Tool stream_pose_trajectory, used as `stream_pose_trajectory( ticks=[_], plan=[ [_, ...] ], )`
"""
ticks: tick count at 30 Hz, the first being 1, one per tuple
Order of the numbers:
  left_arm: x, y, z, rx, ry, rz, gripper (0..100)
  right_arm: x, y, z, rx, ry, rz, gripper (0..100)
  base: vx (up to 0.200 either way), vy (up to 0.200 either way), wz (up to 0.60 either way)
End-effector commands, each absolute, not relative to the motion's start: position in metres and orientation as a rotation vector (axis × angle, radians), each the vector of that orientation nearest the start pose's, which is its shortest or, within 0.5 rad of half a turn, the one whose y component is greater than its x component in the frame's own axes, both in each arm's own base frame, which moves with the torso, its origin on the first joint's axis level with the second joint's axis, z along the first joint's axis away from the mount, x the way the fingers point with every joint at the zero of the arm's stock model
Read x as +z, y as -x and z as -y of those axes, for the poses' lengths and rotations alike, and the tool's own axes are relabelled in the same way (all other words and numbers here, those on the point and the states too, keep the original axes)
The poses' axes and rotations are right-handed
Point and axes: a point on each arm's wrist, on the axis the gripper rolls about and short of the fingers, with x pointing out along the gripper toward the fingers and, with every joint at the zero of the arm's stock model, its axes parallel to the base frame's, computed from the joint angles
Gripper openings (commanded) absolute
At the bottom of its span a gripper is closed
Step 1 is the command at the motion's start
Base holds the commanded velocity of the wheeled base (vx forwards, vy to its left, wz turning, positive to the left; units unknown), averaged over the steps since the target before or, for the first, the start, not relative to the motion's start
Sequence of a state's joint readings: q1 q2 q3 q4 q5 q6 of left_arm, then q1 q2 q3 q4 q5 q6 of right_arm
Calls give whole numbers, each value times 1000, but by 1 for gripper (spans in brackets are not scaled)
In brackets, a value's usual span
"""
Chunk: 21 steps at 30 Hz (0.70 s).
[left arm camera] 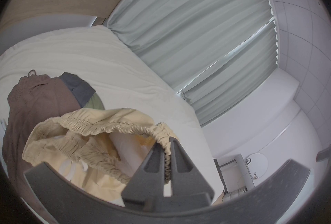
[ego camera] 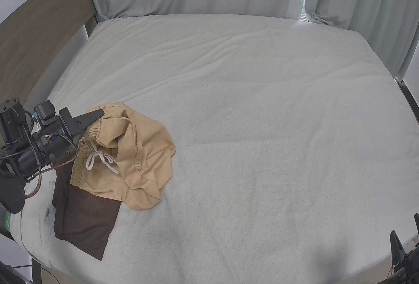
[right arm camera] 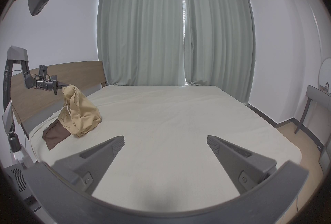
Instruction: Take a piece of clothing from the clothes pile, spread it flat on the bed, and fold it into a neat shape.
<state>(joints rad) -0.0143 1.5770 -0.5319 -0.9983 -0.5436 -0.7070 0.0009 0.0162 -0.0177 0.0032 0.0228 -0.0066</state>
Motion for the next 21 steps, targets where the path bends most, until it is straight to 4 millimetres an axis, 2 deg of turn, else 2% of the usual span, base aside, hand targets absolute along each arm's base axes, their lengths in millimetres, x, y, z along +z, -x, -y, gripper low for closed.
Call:
stream_pose_trajectory(
  ticks=[1, 6, 13, 21],
  plan=[
    [184, -249, 22, -543, 714, -241, 0, 76, 23, 0, 25, 6, -1, 100, 0, 0, 0],
    [188, -246, 28, -532, 765, -232, 0, 76, 23, 0, 25, 6, -1, 100, 0, 0, 0],
    [205, -238, 52, -547, 890, -129, 0, 76, 23, 0, 25, 8, -1, 100, 0, 0, 0],
    [212, -231, 71, -567, 945, -72, 0, 76, 23, 0, 25, 8, -1, 100, 0, 0, 0]
  ],
)
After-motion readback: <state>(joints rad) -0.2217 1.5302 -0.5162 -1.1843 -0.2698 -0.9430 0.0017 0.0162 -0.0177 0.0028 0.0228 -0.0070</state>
